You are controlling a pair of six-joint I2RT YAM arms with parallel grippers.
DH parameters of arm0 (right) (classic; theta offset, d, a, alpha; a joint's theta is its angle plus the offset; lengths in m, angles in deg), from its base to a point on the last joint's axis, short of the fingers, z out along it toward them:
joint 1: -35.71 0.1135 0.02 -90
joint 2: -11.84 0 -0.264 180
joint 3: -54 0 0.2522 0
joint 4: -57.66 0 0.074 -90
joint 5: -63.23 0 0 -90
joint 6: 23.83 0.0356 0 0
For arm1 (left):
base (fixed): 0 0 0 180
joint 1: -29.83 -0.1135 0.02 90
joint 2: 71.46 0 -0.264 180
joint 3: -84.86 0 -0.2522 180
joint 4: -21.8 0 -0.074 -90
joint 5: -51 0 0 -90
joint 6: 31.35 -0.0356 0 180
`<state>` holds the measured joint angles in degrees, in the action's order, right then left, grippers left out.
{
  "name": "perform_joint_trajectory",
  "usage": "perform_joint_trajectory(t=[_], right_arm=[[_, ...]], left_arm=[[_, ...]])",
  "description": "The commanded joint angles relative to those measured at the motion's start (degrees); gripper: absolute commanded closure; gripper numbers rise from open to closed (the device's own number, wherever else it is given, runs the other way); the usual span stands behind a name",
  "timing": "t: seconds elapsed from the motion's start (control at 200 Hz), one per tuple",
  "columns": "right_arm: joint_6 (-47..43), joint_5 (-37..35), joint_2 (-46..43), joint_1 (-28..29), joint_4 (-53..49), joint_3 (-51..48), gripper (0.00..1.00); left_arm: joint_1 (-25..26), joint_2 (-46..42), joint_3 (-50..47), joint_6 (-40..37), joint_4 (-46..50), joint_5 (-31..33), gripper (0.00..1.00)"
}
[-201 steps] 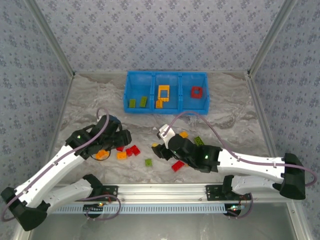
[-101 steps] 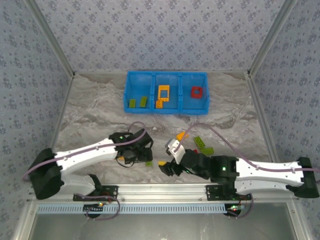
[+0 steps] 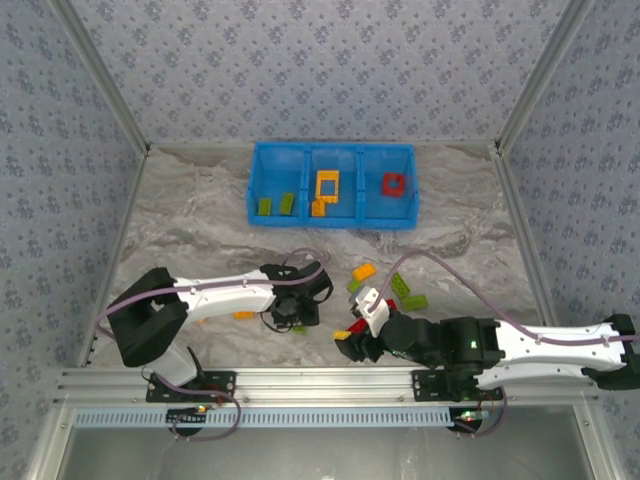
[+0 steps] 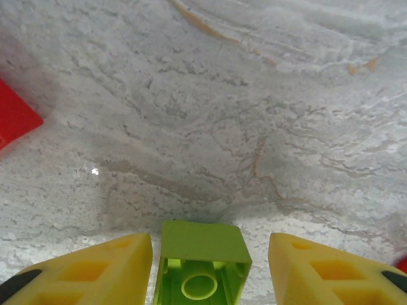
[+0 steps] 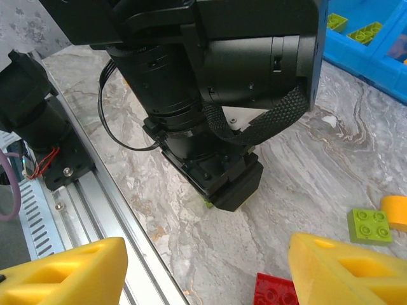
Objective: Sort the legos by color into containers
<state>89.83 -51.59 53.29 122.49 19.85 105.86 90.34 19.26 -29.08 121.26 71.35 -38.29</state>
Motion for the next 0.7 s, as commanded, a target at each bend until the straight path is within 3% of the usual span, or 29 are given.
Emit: perform_joint_trajectory(t=[0.0, 0.44, 0.615, 0.694], right_arm=[[1.87, -2.34, -0.64, 0.41, -1.65, -0.58, 0.31], [2.35, -3.04, -0.76, -1.37, -1.8, -1.01, 0.3], [2.28, -2.7, -0.76, -1.84, -1.44, -1.14, 0.3], [2.09, -2.35, -0.63, -2.11, -1.14, -0.94, 0.3]], left_arm=[[0.31, 0.42, 1.05, -0.42, 0.77, 0.73, 0.49], [1.98, 4.51, 3.73, -3.54, 5.14, 0.34, 0.5], [2.06, 3.74, 4.58, -3.79, 5.89, 2.11, 0.73], [2.07, 2.8, 5.73, -4.07, 6.98, 3.57, 0.77]])
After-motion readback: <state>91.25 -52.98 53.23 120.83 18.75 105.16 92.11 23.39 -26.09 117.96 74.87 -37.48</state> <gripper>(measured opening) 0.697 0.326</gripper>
